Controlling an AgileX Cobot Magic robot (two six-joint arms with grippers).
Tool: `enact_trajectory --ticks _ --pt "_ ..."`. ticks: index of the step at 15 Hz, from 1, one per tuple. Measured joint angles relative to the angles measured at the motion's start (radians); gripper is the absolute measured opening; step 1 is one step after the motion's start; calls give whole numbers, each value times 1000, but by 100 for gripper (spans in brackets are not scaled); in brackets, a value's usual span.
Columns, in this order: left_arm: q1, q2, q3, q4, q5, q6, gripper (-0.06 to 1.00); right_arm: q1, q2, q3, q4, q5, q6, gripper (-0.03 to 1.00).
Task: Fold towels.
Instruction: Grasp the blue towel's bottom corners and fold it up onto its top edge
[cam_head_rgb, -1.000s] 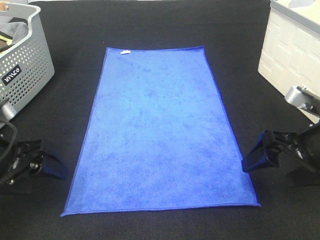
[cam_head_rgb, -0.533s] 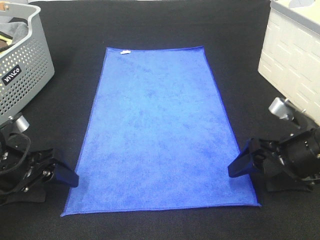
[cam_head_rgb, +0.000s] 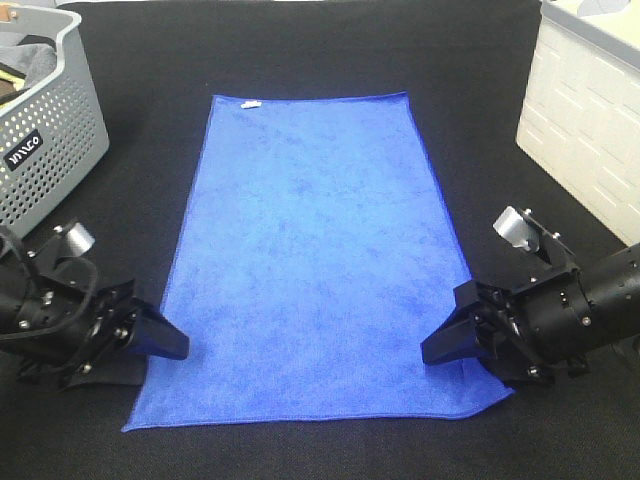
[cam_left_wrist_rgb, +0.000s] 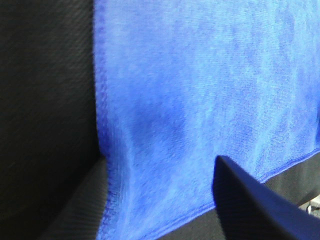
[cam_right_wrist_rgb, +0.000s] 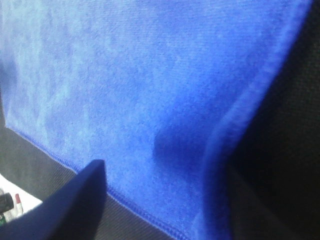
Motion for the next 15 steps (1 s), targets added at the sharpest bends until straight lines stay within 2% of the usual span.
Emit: enact_trajectory --ticks 1,2,3,5,6,7,10,12,13,15 --pt "-23 13 -14 -1 -1 2 54 0 2 3 9 -9 2 54" --pt "-23 13 -14 -1 -1 2 54 0 2 3 9 -9 2 54" --pt "-45 25 -26 -1 -5 2 48 0 6 3 16 -22 6 47" --pt "-66 33 -31 0 -30 -22 27 0 10 3 19 -49 23 27" --pt "-66 33 -31 4 -43 -35 7 0 11 3 19 -63 30 12" --pt "-66 33 -33 7 -45 -37 1 0 11 3 19 -63 36 3" --pt "-65 33 -34 13 -18 -42 0 0 11 3 19 -48 66 0" --pt "-57 33 -34 52 35 -63 0 0 -4 4 12 -23 82 0" --pt "-55 28 -34 82 50 -84 0 0 -31 5 -5 -12 107 0" --pt "-54 -42 -34 209 53 -182 0 0 -109 5 -125 9 235 0"
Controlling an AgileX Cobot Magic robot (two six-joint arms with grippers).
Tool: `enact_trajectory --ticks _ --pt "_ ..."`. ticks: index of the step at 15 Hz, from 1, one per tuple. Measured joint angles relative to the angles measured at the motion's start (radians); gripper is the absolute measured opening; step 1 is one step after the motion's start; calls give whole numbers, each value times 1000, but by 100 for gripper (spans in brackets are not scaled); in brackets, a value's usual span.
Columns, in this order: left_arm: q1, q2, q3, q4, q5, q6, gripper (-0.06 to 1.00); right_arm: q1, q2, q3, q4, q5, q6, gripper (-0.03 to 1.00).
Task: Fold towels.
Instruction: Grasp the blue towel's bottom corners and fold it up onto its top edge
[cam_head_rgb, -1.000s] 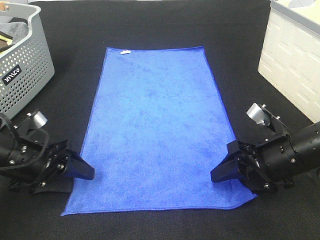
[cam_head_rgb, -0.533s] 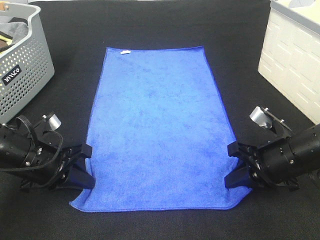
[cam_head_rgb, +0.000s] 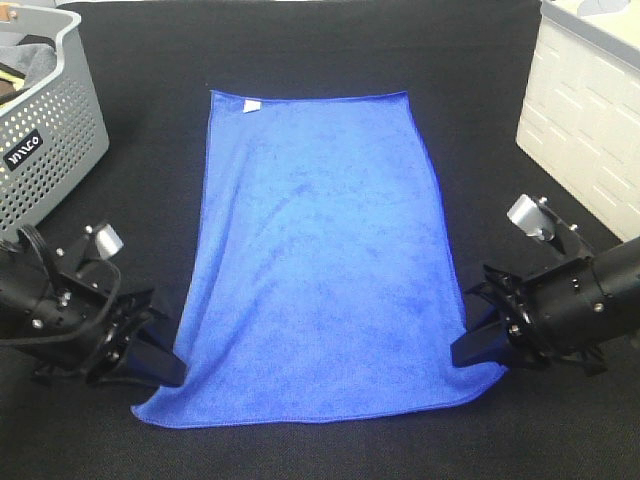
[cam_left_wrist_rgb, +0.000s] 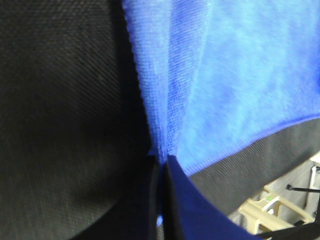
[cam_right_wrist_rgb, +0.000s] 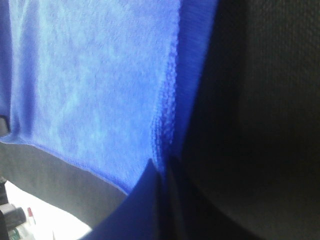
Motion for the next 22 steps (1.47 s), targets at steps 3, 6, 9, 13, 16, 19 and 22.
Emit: enact_trajectory --ticks 3,6,9,13,16,19,22 --pt "0 -103 0 202 23 -181 0 0 -67 40 -144 12 144 0" --pt "0 -204 41 398 70 -369 0 0 -145 153 -156 16 160 0" --pt "0 -300 138 433 86 -412 0 0 -202 225 -157 32 178 0" --pt "0 -328 175 434 90 -415 0 0 -208 230 -166 65 180 0" --pt "0 -327 143 444 42 -479 0 0 -209 133 -190 68 185 0" --pt "0 -286 -55 538 39 -579 0 0 -195 -91 -280 80 287 0" --pt "0 -116 -345 640 51 -640 0 0 -69 -377 -412 137 408 0"
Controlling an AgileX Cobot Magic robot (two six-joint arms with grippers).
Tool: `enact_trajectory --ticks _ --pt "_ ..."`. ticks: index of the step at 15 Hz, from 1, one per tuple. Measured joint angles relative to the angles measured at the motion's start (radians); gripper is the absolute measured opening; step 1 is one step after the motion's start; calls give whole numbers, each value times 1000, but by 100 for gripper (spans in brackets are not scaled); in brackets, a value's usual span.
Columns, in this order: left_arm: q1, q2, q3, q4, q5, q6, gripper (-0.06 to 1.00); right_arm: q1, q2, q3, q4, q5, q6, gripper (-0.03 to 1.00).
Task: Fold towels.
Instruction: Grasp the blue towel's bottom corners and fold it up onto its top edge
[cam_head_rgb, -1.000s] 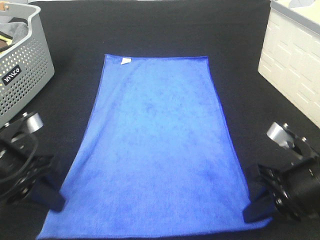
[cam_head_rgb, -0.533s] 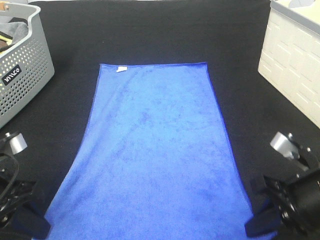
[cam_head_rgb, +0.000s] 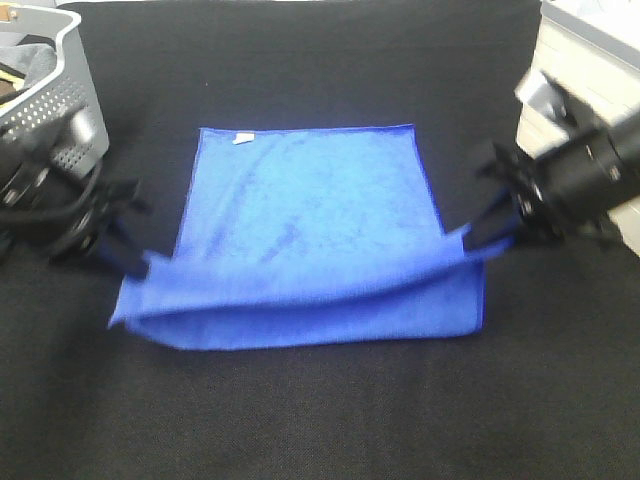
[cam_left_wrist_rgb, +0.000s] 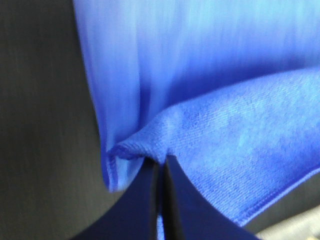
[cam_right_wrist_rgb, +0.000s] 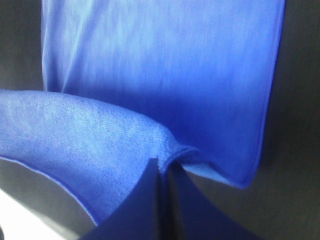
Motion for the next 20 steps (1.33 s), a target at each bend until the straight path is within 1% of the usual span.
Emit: enact_trajectory --ticks 3,5,6,7,8,11,12,13,15,18,20 --pt "0 146 -257 41 28 -28 0 0 140 -253 -91 49 80 0" --pt "0 233 -421 95 55 -67 0 0 243 -416 -144 68 120 0" --pt "0 233 -421 95 55 -67 0 0 243 -416 -144 68 120 0" --pt "0 297 -545 156 65 -109 0 0 319 -536 -176 72 146 0" --pt "0 338 -624 193 67 -136 0 0 369 -614 -189 78 162 0" --pt "0 454 -804 254 45 -180 0 0 528 -864 -195 93 169 0" --pt "0 500 -858 262 14 -184 0 0 604 -980 -201 93 169 0" --pt "0 564 -921 262 -52 -186 0 0 660 -1053 -202 93 169 0" --pt "0 642 -1002 262 -159 -187 0 0 759 -1188 -206 92 169 0" --pt "0 740 -1079 263 -295 -186 0 0 895 -1312 -240 41 169 0" --pt "0 794 -1111 264 -347 -186 0 0 937 -1329 -269 1 169 0"
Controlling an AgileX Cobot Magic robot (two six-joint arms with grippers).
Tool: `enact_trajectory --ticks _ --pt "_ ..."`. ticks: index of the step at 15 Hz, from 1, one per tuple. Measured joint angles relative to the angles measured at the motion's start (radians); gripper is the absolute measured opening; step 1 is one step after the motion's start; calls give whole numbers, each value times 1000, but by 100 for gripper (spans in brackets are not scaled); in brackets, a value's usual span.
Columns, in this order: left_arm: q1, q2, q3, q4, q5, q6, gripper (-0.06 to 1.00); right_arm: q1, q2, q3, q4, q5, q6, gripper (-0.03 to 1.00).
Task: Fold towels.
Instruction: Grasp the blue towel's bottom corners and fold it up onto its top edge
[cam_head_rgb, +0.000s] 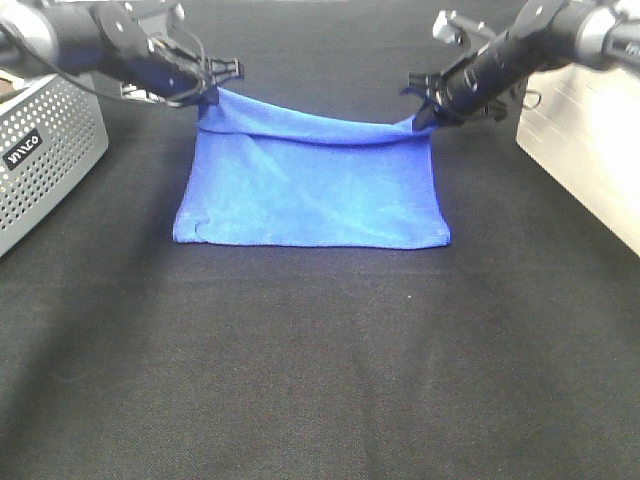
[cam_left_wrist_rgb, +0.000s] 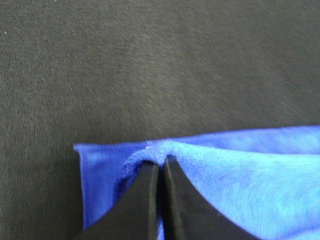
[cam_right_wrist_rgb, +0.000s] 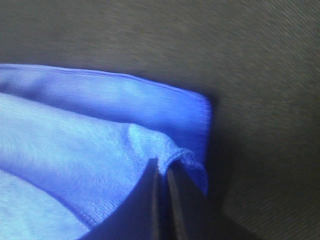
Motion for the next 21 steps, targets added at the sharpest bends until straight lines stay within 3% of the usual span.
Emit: enact_trajectory --ticks 1,2,4,5,6,7,9,14,18,21 --pt "0 10 -2 0 -9 1 2 0 11 -1 -7 -9 0 2" --pt "0 14 -2 0 -15 8 6 0 14 -1 -15 -12 0 21" --pt "0 14 -7 0 10 23 42 0 7 -3 -16 3 0 63" --pt "0 14 -7 0 10 23 42 0 7 -3 -16 3 0 63" --pt "0 14 -7 1 51 24 58 0 -3 -3 -18 26 0 78" --pt "0 14 -7 6 99 24 70 0 -17 -3 -18 63 0 86" --pt "0 0 -7 35 244 24 78 0 -60 -6 -44 173 4 91" --pt "3 -52 -7 69 584 -61 74 0 -83 -11 -76 436 125 91" --pt "7 -91 19 71 657 -120 74 0 -87 -4 -88 472 134 89" --pt "12 -191 205 100 615 -160 74 0 -172 156 -144 472 149 84"
